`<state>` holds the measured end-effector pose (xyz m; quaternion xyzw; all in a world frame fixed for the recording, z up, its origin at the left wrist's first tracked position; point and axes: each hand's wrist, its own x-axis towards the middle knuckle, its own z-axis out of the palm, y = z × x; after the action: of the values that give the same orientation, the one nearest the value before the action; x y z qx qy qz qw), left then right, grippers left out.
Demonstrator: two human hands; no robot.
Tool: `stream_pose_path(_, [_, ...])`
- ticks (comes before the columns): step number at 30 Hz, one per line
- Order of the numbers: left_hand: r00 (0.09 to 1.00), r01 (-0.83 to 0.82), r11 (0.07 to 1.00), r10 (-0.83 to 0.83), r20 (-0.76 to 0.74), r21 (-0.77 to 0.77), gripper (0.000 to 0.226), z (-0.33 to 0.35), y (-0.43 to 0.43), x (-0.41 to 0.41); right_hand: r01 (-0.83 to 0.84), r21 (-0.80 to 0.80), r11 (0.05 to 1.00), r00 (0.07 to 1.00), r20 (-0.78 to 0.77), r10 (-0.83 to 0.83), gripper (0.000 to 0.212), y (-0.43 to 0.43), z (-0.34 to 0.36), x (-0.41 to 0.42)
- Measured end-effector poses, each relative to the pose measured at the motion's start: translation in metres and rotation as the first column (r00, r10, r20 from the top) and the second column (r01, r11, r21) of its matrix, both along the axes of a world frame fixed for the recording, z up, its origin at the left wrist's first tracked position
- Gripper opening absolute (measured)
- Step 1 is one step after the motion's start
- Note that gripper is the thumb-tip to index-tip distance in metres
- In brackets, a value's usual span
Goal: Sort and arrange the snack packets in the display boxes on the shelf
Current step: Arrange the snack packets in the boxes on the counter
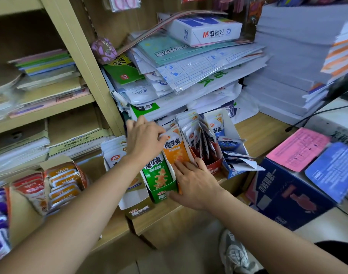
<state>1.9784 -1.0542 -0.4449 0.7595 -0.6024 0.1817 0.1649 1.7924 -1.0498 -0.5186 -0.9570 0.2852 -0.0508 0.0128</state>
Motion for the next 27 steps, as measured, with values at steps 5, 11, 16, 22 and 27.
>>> stream_pose_path(5, [0.998,0.003,0.995,-0.009,0.055,0.100,0.026,-0.006,0.001,-0.007,0.008,-0.013,1.000,1.000,-0.030,-0.008,0.093,0.000,0.000,0.004])
stream_pose_path(11, [0.999,0.005,0.983,-0.011,0.036,0.185,0.037,-0.009,0.001,-0.005,-0.062,-0.007,0.998,0.978,0.201,0.062,0.059,-0.001,0.016,-0.010])
stream_pose_path(16, [0.999,-0.001,0.968,0.011,-0.039,0.252,0.034,-0.006,-0.006,-0.008,-0.010,-0.126,0.992,0.973,0.226,0.039,0.059,-0.002,0.023,-0.014])
stream_pose_path(22, [0.989,0.015,0.982,0.013,-0.149,0.187,0.019,-0.009,-0.008,0.002,0.035,0.100,0.994,0.998,-0.058,-0.030,0.092,-0.001,0.007,-0.010])
stream_pose_path(27, [0.989,0.044,0.995,-0.056,-0.138,-0.088,0.018,-0.004,0.001,-0.001,0.058,0.127,0.990,0.996,-0.072,-0.049,0.092,-0.003,0.008,-0.005])
